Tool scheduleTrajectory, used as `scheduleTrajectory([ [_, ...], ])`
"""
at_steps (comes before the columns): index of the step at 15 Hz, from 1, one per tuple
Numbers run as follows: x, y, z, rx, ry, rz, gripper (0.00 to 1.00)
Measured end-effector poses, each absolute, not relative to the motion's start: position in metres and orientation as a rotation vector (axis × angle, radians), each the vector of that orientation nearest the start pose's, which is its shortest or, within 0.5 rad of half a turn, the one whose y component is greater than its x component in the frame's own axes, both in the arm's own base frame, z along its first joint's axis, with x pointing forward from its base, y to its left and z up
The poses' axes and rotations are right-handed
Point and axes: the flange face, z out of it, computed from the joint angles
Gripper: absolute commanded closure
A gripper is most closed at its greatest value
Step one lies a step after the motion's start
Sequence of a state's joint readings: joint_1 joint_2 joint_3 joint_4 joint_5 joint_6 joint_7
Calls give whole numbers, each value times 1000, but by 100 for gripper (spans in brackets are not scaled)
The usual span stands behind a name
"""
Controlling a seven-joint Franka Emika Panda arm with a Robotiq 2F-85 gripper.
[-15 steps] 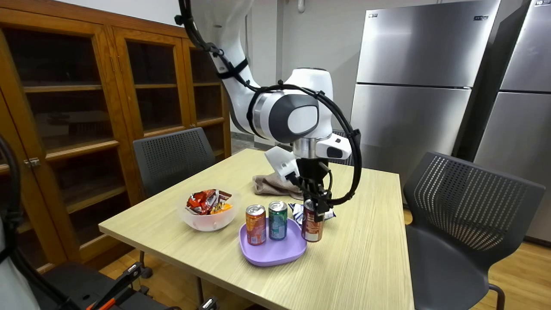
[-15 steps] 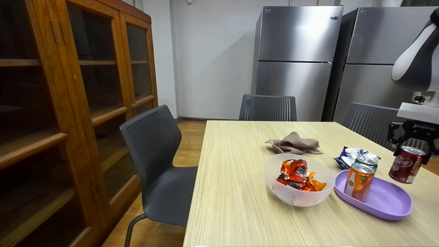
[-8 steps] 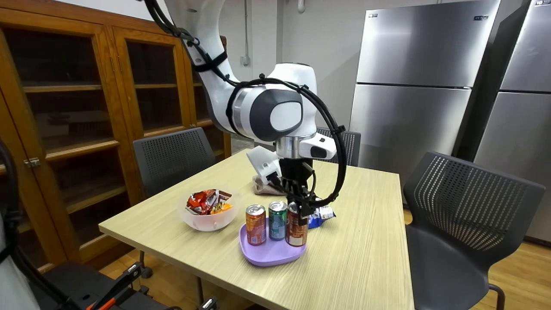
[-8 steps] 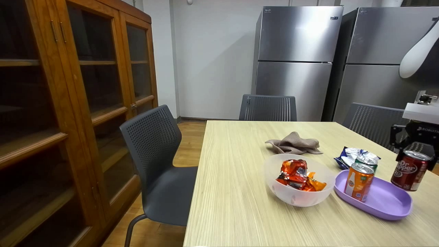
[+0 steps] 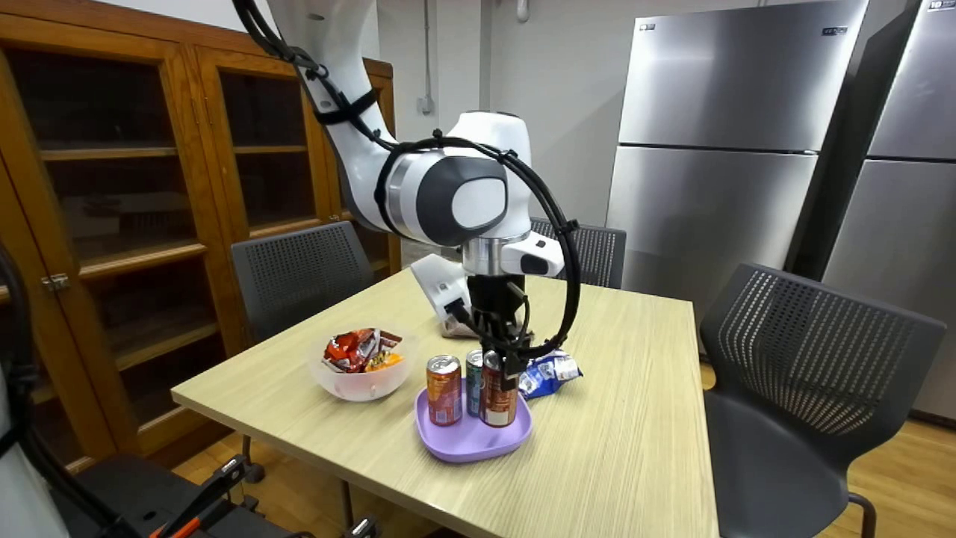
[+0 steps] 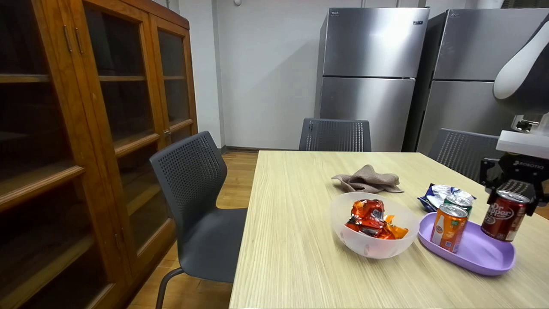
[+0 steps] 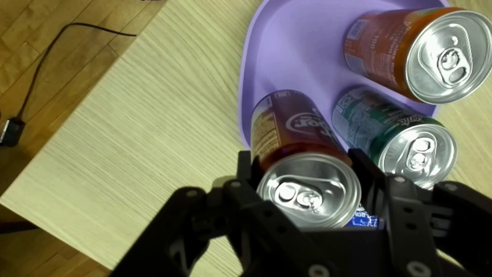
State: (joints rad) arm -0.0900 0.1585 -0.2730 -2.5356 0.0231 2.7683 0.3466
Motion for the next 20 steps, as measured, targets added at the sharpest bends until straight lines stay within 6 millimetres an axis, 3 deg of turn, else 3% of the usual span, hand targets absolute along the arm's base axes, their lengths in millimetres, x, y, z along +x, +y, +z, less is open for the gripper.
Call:
scheduleTrajectory([
  [20,437,-150,196,-2990,1077,-43,62],
])
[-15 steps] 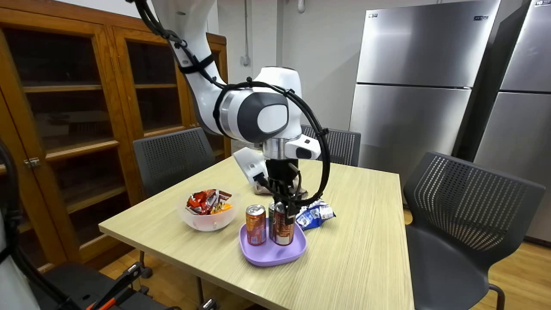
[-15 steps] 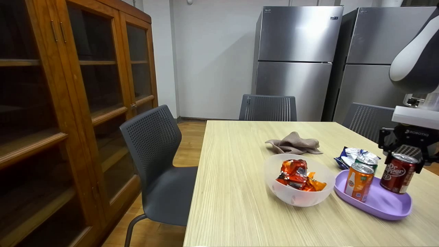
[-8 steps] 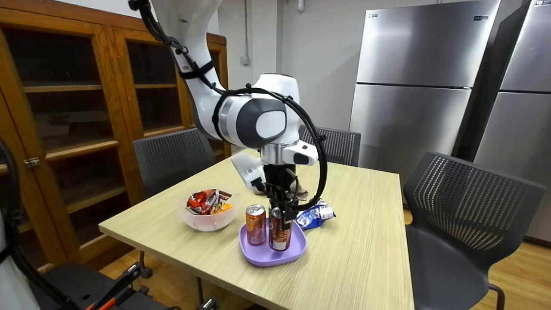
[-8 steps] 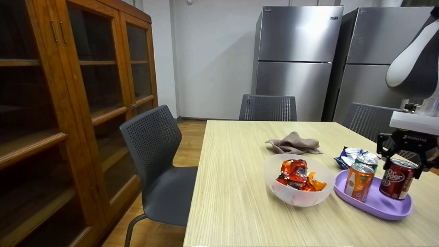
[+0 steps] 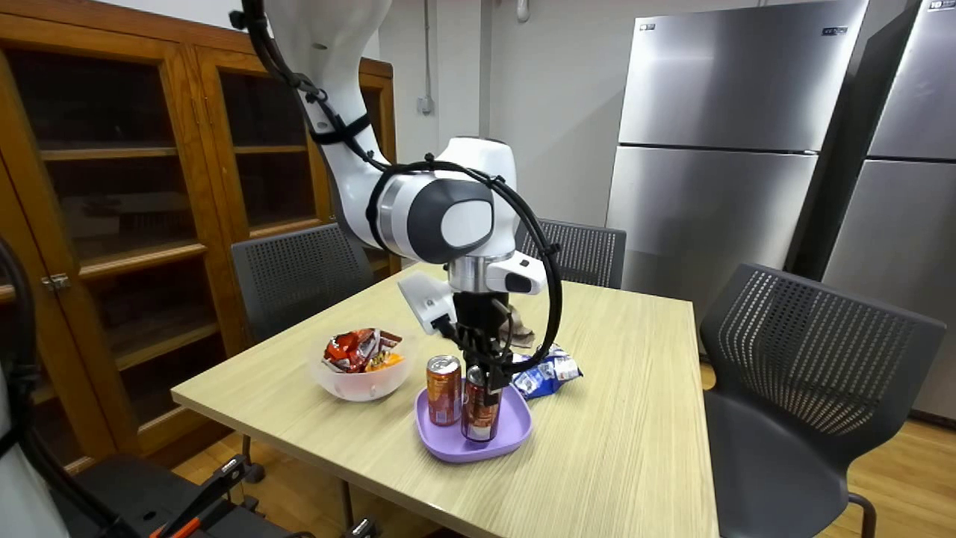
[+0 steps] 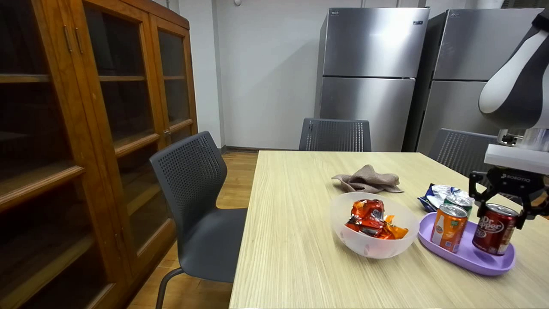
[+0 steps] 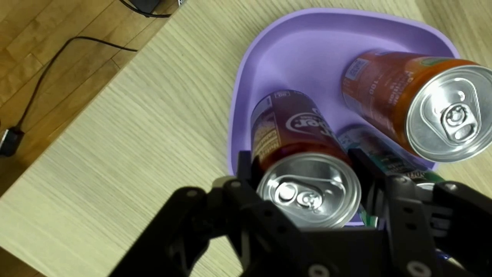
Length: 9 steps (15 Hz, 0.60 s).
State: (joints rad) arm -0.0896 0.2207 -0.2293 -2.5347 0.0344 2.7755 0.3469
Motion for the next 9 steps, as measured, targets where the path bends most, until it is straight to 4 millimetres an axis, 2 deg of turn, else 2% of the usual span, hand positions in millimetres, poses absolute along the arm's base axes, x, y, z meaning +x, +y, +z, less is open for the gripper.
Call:
scheduleTrajectory([
  [9,441,-145,186,-3001,1054,-103,62],
])
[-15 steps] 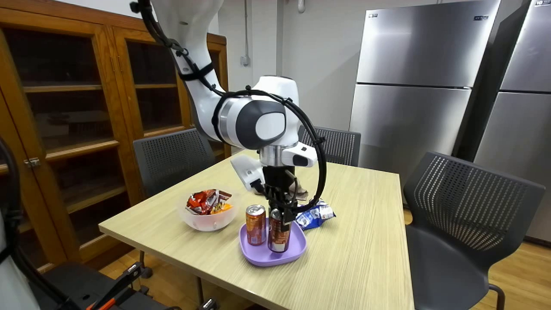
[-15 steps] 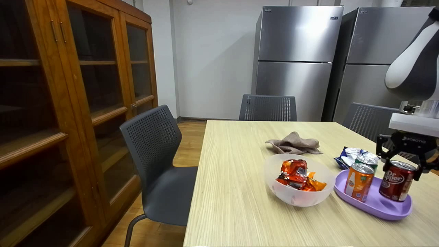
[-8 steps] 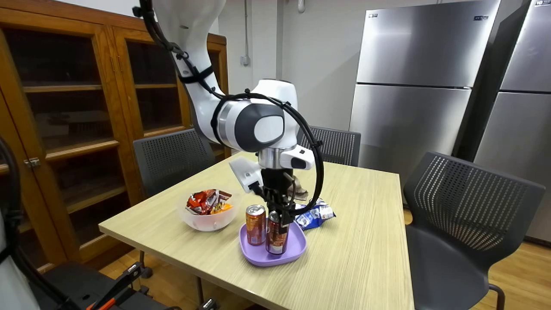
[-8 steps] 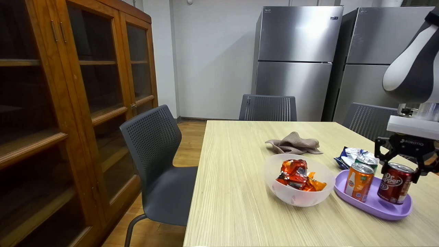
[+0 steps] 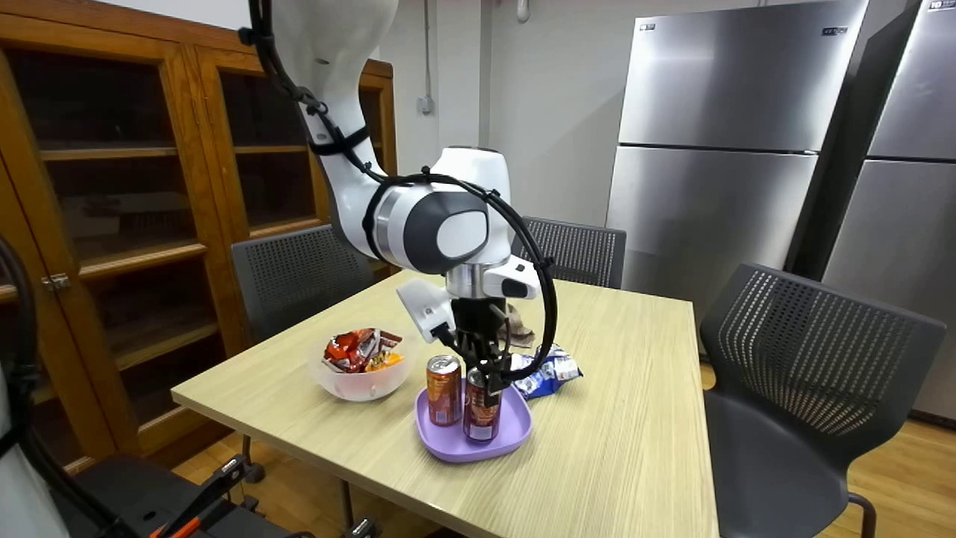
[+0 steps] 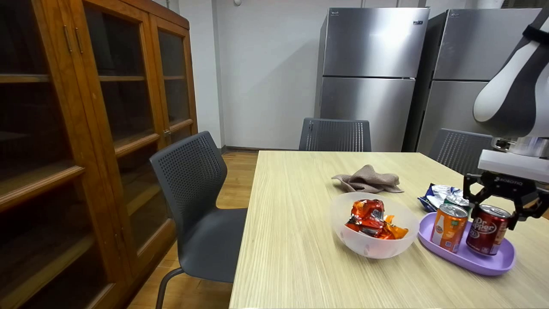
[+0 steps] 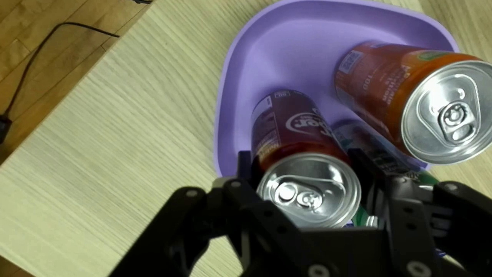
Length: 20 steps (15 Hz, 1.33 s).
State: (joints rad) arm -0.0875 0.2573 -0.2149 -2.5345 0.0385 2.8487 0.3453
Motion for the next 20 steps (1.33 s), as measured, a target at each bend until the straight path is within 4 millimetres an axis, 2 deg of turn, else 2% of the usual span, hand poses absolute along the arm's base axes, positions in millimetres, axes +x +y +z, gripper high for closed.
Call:
scheduleTrajectory([
  [8,440,-144,178,-3006,1052,-111,62],
  [9,441,-145,178,-3006,1052,-115,44],
  [10,441,-145,178,-3006,1053,-118,12],
  [13,441,-145,178,-3006,1051,-127,1],
  [17,443,-145,181,-3007,1041,-152,0],
  [20,445,-144,190,-3000,1032,-183,0],
])
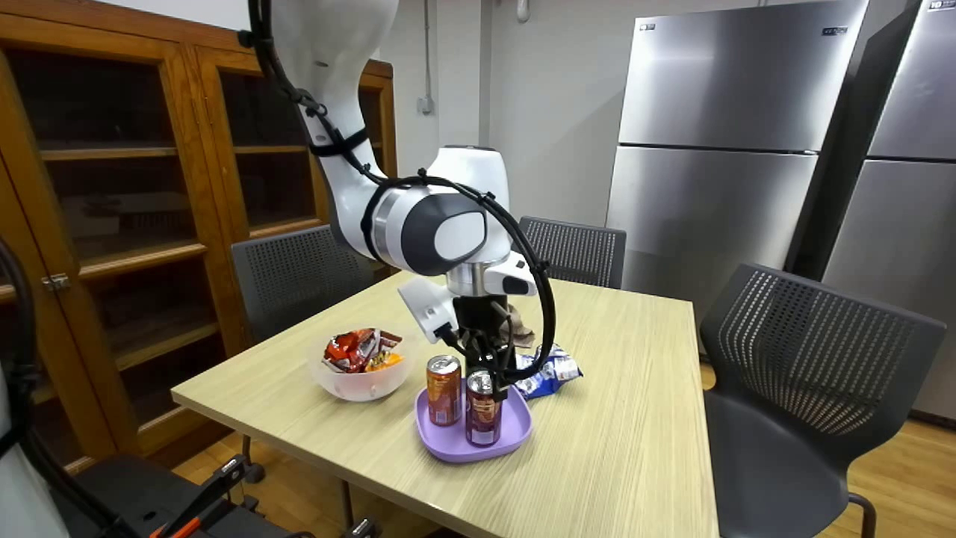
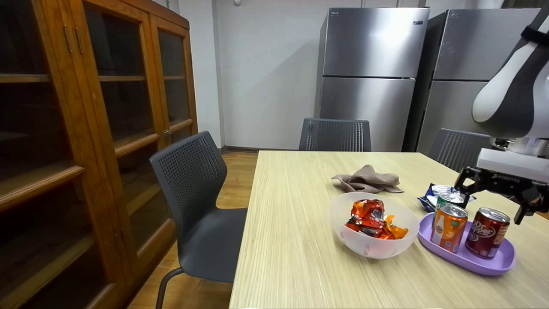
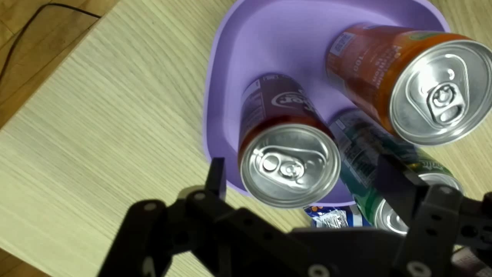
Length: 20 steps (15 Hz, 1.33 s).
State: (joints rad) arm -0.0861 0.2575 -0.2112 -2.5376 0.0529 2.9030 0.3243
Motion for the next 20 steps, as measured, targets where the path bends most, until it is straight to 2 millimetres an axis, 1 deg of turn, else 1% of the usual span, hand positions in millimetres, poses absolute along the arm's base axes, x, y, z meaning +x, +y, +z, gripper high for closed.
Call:
scheduleTrajectory([
  [8,448,-150,231,-2956,1046,-307,0],
  [13,451,-160,244,-2940,1071,-353,0],
  [16,460,-166,252,-2933,1077,-390,0],
  [18,470,-169,255,-2931,1081,-414,0],
  [20,483,-173,254,-2923,1097,-427,0],
])
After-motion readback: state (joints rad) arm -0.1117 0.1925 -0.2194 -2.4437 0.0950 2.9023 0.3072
